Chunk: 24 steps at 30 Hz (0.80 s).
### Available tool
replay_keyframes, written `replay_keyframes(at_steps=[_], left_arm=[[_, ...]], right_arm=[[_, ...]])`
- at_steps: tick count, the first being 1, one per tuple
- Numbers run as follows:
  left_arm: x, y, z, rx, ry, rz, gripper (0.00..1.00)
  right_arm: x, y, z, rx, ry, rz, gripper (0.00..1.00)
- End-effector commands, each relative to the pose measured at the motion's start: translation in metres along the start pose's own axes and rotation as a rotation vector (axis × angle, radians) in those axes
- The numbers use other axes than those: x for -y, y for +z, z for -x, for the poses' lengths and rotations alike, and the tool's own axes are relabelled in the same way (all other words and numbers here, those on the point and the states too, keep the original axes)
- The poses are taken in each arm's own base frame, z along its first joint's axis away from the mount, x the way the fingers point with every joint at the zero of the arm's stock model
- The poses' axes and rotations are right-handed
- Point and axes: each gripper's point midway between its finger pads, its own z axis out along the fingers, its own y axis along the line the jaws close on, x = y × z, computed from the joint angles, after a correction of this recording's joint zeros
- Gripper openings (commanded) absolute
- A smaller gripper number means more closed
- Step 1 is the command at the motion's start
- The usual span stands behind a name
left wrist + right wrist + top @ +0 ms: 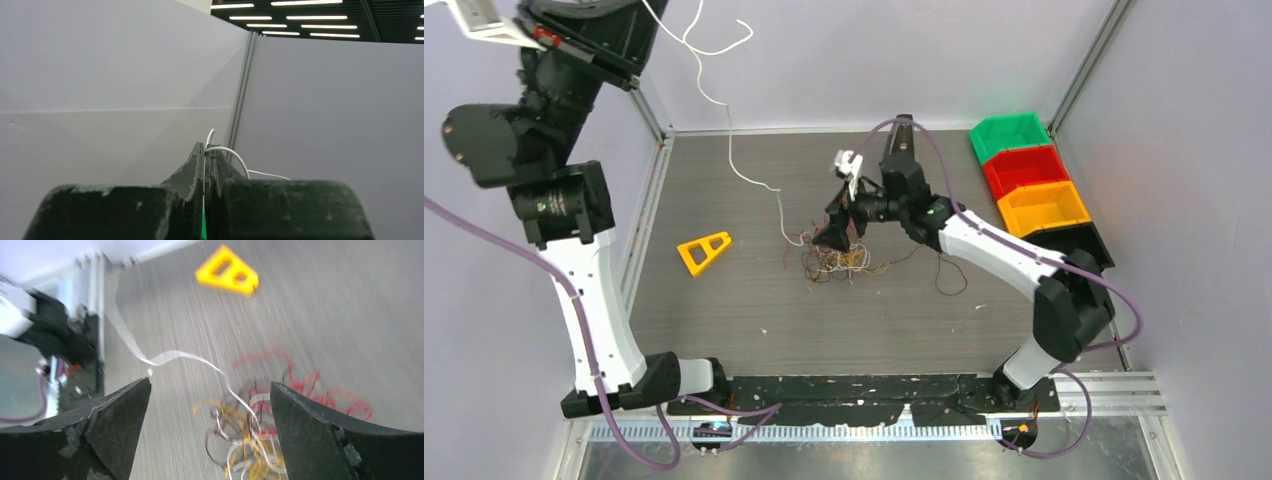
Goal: Untangle the cables
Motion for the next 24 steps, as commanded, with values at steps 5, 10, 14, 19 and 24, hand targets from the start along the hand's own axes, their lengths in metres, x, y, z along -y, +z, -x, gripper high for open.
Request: replay_keyframes(at_steps=[5,10,14,19,24], left_arm=[[-0.024,-0.005,-0.038,-0.083,-0.078,0.021,0.0],[-0.027,-0.005,-0.041,-0.091,-0.083,0.024,0.0],[-0.026,-0.007,-0.041,-0.092,-0.075,0.028,0.0],[-0.039,-0.014,-0.049,-0.118,-0.037,0.104,0.0],[-0.112,-0.076,-0.142,-0.326,-0.09,0.43,0.0]], right_arm=[[-0.072,-0.031,0.156,0.325,-0.12,0.149,0.95],[-0.077,-0.004,0.188,0.37,-0.146,0.161,0.95],[-0.061,0.018,0.197,0.376,-0.142,0.101,0.93],[-0.055,0.016,0.214,0.401,-0.155,0.063,0.11],[-0.112,-0.074,0.337,0.703,-0.26,0.108,0.05]])
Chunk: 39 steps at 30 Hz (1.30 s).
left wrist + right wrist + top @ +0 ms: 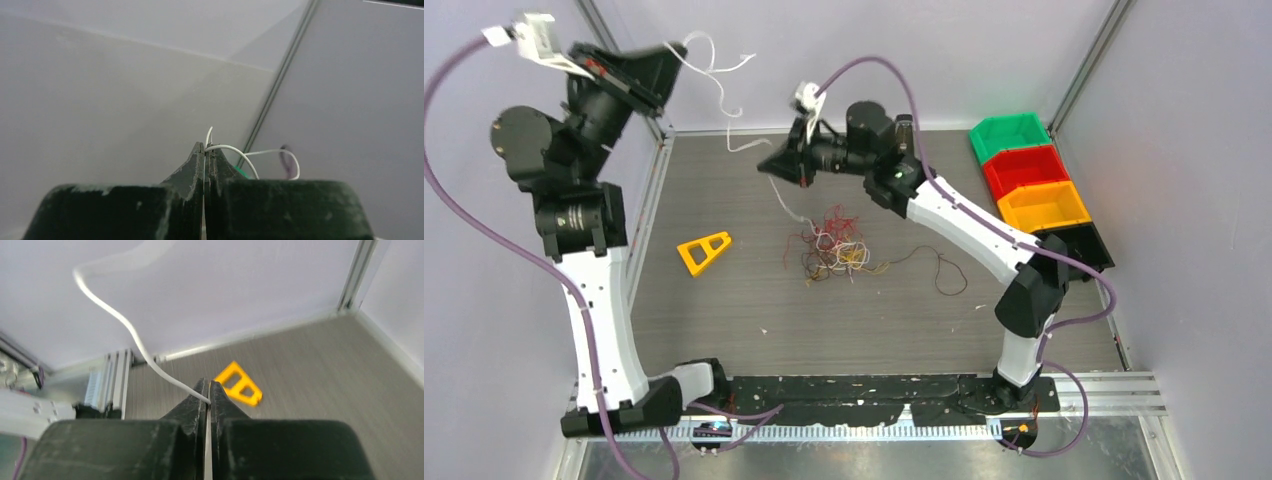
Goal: Untangle the cables
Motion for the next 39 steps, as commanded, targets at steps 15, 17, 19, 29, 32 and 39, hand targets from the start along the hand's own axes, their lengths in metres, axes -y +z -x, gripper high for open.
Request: replay_keyframes(at_steps=[15,17,19,29,32,39], left_arm=[[-0.068,-0.104,-0.272,-0.631,-0.217,0.06,0.0],[-0.055,-0.111,-0.29,-0.689,-0.22,0.008,0.0],[-0.038,-0.109,-0.303,-0.721,-0.24,-0.055,0.0],[0.029,-0.042,-0.314,-0.719,-0.294,-0.336,0.01],[0.044,-0.02,-0.302,-0.635,-0.294,-0.412,0.0],[0.071,-0.003,-0.309,-0.624,-0.294,-0.533,0.04]], right_arm=[[-0.009,-0.098,0.171,0.402,-0.099,-0.126,0.05],[-0.009,-0.109,0.173,0.402,-0.111,-0.139,0.05],[-0.009,-0.12,0.178,0.407,-0.117,-0.152,0.05],[0.003,-0.181,0.182,0.36,-0.147,-0.274,0.06],[0.014,-0.189,0.138,0.255,-0.117,-0.296,0.05],[0.01,-0.218,0.071,0.106,-0.077,-0.347,0.05]])
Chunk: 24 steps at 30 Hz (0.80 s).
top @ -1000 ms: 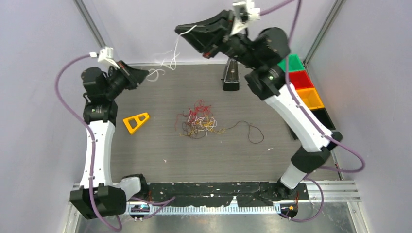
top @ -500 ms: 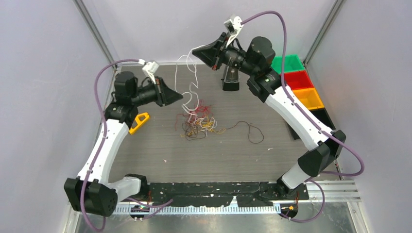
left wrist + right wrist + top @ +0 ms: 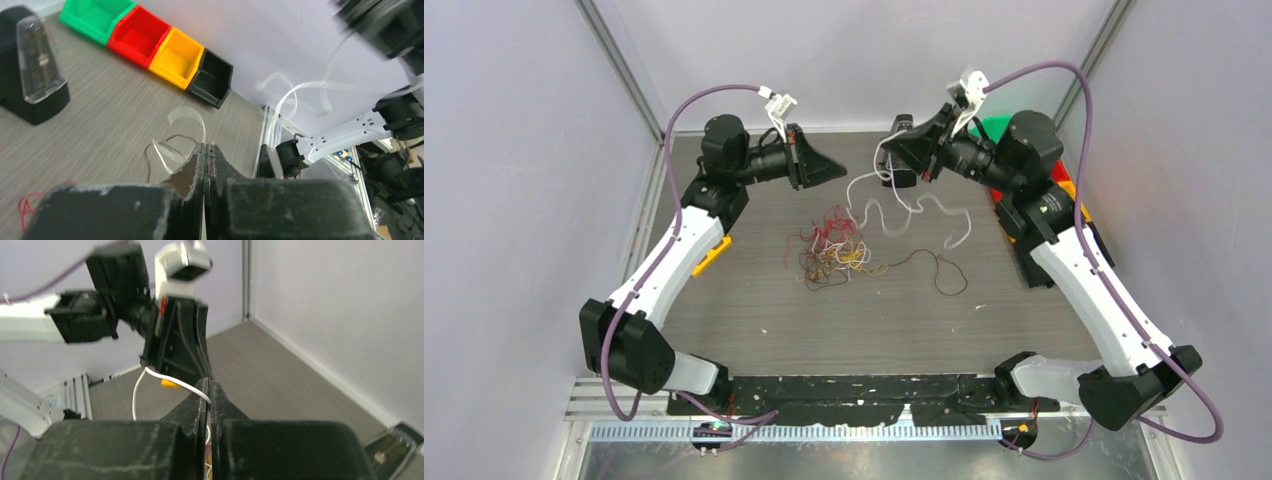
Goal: Untangle the cables
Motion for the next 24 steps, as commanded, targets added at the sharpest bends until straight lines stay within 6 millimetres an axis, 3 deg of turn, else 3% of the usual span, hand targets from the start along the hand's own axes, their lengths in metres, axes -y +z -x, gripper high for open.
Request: replay_keyframes(at_steps=[1,4,9,15,24], left_arm=[[0.027,0.014,0.023,0.039,0.104,-0.114,0.13],[0.014,0.016,0.015,0.026,0.085,-0.074,0.52],[-0.007,0.01,0.006,0.027,0.123,0.049,0.88],[-0.02,0.006,0.003,0.009,0.159,0.122,0.94],[-0.025,0.009,0.008,0.005,0.15,0.139,1.0]], right_arm=[[0.01,-0.021,-0.042,-0.119,0.011,-0.039,0.05],[0.018,-0.037,-0.029,-0.094,-0.017,-0.098,0.05],[0.028,-0.063,-0.006,-0.049,-0.058,-0.205,0.05],[0.05,-0.098,0.012,-0.009,-0.087,-0.385,0.05],[0.087,-0.155,0.042,-0.004,-0.158,-0.683,0.05]])
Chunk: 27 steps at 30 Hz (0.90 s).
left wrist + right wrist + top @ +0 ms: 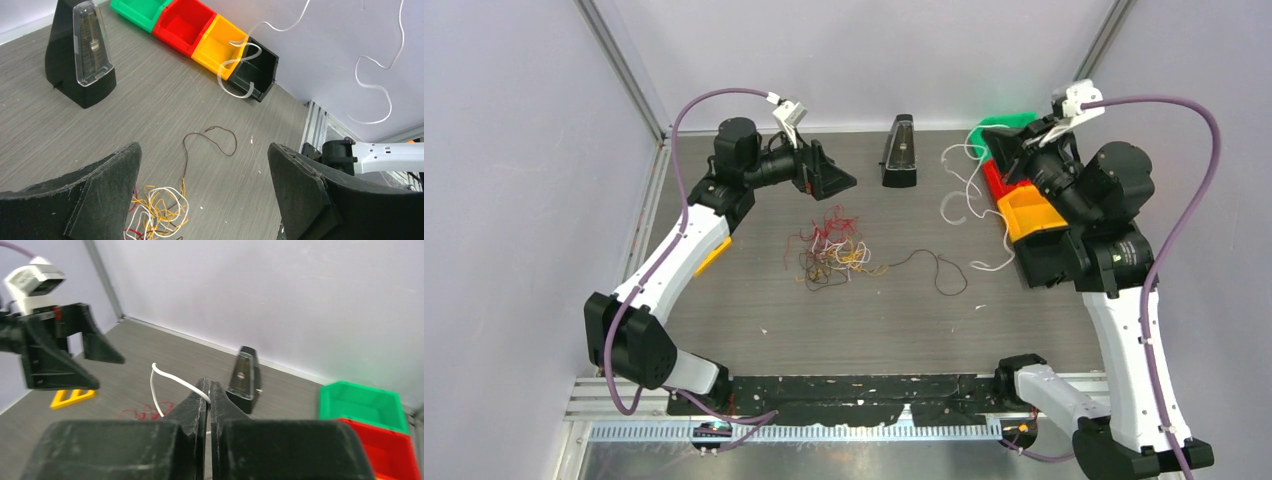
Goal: Untangle the cables
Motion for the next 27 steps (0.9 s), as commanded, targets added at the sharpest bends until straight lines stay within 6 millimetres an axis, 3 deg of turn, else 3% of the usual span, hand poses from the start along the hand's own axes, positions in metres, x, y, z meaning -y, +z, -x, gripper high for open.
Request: replay_keyframes(at_steps=[1,5,9,12,16,21,27], left_arm=[[0.006,-0.005,0.02,0.029,0.049,0.009,1.0],[0.007,-0.005,0.016,0.015,0.048,-0.003,1.0],[0.007,-0.005,0.016,0.016,0.051,-0.005,1.0],[0.007,-0.004,0.016,0.019,0.053,-0.008,0.99],[0.008,-0.003,0.015,0.023,0.058,-0.019,1.0],[0.006,-0.001,0.011,0.024,0.041,-0.03,1.0],[0.008,0.003,0.012,0.048,0.012,-0.057,1.0]], right_arm=[[0.042,-0.02,0.021,0.012,-0.072,-0.213,0.05],[0.073,-0.04,0.023,-0.03,-0.094,-0.368,0.05],[0.102,-0.064,0.006,-0.118,-0.069,-0.525,0.05],[0.121,-0.086,-0.005,-0.163,-0.049,-0.652,0.05],[0.134,-0.108,-0.005,-0.186,-0.072,-0.755,0.05],[0.148,-0.12,-0.003,-0.216,-0.108,-0.831,0.05],[0.179,-0.132,-0.024,-0.304,-0.121,-0.926,0.05]])
